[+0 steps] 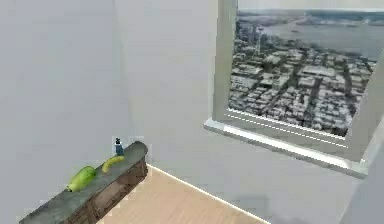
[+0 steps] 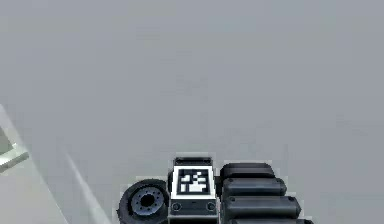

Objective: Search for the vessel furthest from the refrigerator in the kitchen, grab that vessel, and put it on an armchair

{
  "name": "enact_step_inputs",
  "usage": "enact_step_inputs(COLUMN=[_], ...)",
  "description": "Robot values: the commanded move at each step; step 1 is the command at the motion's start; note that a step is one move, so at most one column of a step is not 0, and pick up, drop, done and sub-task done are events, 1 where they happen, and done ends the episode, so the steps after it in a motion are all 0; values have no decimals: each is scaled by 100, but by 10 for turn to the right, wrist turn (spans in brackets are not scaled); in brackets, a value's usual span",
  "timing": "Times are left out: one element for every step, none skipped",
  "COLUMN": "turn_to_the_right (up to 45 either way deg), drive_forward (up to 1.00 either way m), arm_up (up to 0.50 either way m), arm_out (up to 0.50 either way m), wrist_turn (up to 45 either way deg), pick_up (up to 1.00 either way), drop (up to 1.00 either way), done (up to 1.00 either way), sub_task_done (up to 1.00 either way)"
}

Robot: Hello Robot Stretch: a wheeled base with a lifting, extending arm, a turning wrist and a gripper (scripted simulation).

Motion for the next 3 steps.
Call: enact_step_inputs(turn_to_the_right=[-450,-240,0], drive_forward=[0,0,75], arm_up=[0,0,0], arm_out=[0,0,0], wrist_turn=[0,0,0], pick_up=[0,0,0], drop=[0,0,0], done=[0,0,0], sub_task_done=[0,0,0])
